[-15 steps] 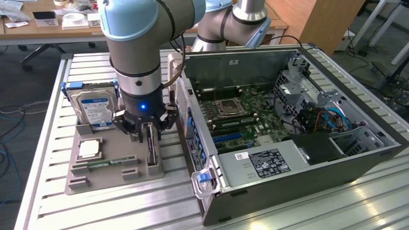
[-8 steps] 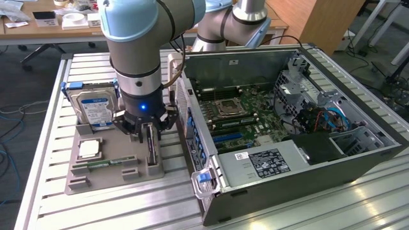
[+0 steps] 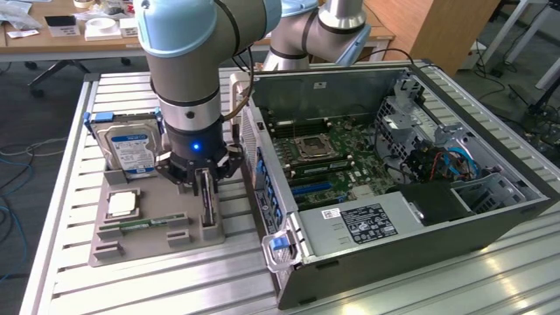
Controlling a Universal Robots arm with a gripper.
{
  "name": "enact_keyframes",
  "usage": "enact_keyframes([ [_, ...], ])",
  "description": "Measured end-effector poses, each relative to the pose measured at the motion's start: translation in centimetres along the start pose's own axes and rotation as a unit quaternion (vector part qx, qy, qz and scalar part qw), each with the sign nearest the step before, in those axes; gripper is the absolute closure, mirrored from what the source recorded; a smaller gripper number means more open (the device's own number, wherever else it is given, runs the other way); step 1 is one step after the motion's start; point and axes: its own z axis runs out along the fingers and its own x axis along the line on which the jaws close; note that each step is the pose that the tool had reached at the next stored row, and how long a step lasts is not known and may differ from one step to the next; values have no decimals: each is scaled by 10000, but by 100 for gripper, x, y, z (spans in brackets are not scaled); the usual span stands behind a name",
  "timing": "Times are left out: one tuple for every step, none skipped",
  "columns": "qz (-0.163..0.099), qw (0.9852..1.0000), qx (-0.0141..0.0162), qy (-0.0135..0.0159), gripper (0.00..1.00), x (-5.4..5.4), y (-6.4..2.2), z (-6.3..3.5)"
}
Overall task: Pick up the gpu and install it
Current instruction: 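Pick up the gpu and move the gpu toward the slot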
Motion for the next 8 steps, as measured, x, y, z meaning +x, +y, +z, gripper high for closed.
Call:
enact_keyframes([
  [0, 10000, 0, 0, 60, 0, 0, 0],
  [0, 10000, 0, 0, 60, 0, 0, 0],
  [0, 10000, 0, 0, 60, 0, 0, 0],
  [0, 10000, 0, 0, 60, 0, 0, 0],
  [0, 10000, 0, 0, 60, 0, 0, 0],
  [0, 10000, 0, 0, 61, 0, 0, 0],
  [0, 10000, 0, 0, 61, 0, 0, 0],
  [0, 10000, 0, 0, 68, 0, 0, 0],
])
